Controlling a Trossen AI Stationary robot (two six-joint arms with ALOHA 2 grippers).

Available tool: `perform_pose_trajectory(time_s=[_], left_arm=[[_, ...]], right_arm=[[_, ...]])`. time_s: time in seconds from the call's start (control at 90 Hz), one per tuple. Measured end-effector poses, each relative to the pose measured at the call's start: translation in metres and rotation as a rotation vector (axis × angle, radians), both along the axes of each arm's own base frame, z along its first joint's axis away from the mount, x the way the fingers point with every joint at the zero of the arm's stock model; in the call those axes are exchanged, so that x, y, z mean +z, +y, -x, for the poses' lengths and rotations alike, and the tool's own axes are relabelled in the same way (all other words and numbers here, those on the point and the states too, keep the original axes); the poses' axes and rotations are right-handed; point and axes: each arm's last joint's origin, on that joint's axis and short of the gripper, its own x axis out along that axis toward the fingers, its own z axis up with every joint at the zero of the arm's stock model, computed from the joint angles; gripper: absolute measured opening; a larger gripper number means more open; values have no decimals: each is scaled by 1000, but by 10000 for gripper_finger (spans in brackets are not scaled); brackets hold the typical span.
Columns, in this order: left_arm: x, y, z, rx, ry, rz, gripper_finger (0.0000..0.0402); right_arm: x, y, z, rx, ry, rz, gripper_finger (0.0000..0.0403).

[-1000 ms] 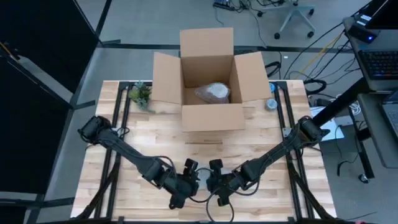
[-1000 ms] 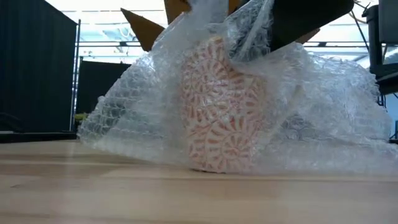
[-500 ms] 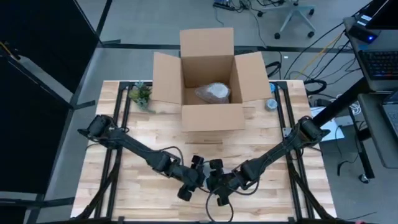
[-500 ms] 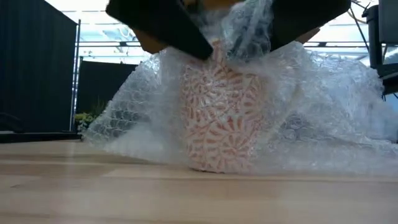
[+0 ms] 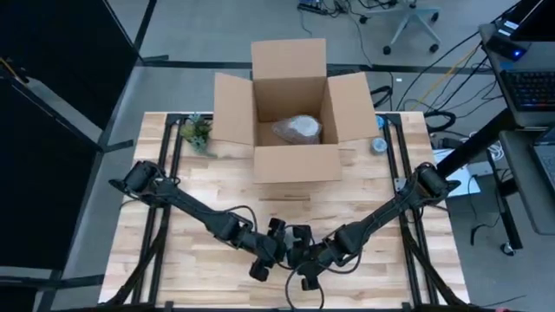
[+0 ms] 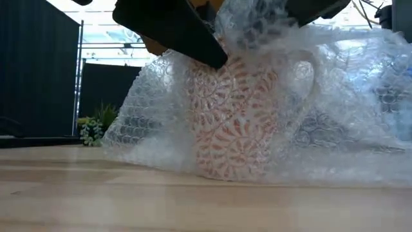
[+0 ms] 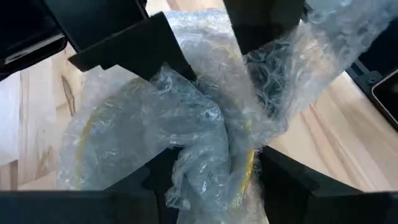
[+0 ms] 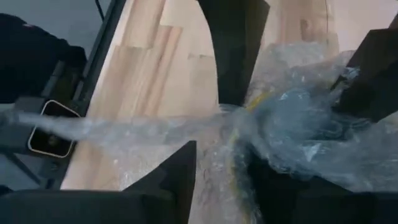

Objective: Wrap mug
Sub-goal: Wrap the orange mug with bubble wrap

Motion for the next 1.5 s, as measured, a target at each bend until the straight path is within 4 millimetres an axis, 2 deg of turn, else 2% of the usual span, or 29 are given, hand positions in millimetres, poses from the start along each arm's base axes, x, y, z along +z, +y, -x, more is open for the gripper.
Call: perform_pose_trajectory(time_s=[0.144, 0.311, 0.478, 0.589, 0.678, 0.878, 1.111, 1.278, 1.5], left_arm=[[-1, 1, -1, 7, -4, 2, 162], [0, 0, -2, 17, -13, 14, 162], [0, 0, -2, 23, -15, 18, 162], [2, 0, -3, 23, -21, 20, 162], [3, 0, -4, 24, -22, 21, 162], [3, -1, -3, 24, -22, 21, 162], [2, 0, -3, 25, -15, 15, 162], [2, 0, -3, 26, -16, 15, 162], [4, 0, -4, 29, -28, 21, 162]], right_arm=[[15, -5, 7, -36, 19, -47, 169], [38, -8, 16, 37, 23, -122, 206], [59, -14, 28, 82, -1, -100, 215], [63, -15, 29, 85, -19, -104, 210], [54, -10, 23, 105, -25, -77, 205], [1, -2, 7, 89, 63, 92, 201], [-30, -4, -6, 50, 94, 167, 200], [-32, -3, -6, 72, 93, 188, 200], [-1, -6, 6, 130, 40, 179, 200]])
